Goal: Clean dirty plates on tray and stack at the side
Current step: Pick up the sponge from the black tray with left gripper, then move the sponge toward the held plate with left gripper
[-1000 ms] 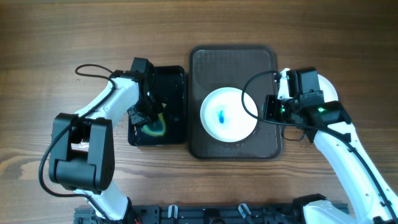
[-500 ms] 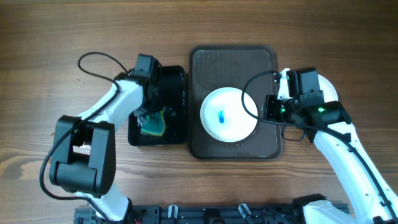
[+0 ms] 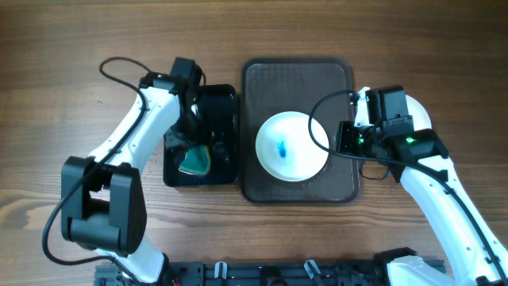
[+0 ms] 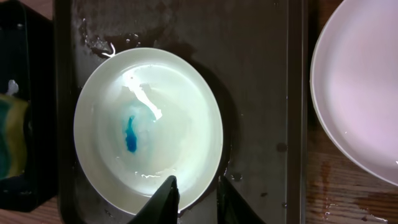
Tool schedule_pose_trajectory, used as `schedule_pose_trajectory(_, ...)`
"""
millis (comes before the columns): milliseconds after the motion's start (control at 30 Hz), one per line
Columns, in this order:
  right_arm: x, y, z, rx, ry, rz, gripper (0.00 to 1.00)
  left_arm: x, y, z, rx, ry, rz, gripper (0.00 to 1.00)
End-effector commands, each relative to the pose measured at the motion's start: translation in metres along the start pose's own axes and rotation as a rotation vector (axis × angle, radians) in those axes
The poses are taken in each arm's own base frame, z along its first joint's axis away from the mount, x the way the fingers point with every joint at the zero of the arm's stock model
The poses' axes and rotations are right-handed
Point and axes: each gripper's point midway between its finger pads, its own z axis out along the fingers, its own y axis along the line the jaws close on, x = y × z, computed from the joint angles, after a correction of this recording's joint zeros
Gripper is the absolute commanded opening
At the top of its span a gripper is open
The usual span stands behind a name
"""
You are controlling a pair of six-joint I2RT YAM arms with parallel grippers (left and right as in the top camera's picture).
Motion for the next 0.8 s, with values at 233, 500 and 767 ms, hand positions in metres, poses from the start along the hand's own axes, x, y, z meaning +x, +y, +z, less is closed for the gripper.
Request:
schedule_pose_trajectory(233,-0.006,0.001,-0.002,0.002,-0.020,-0.003,0.23,0.016,0.001,0.077,0.074,-0.054,-0.003,0.04)
schedule_pose_trajectory(500,-0.005,0.000,-0.002,0.005,-0.018,0.011,0.23,-0.014,-0.019,0.008,0.088,-0.082,0.000,0.35)
schedule_pose_trajectory(767,0.003,-0.005,0.006,0.027,0.025,0.018,0.24,-0.025,0.001,0.041,-0.040,-0.098,-0.009,0.41)
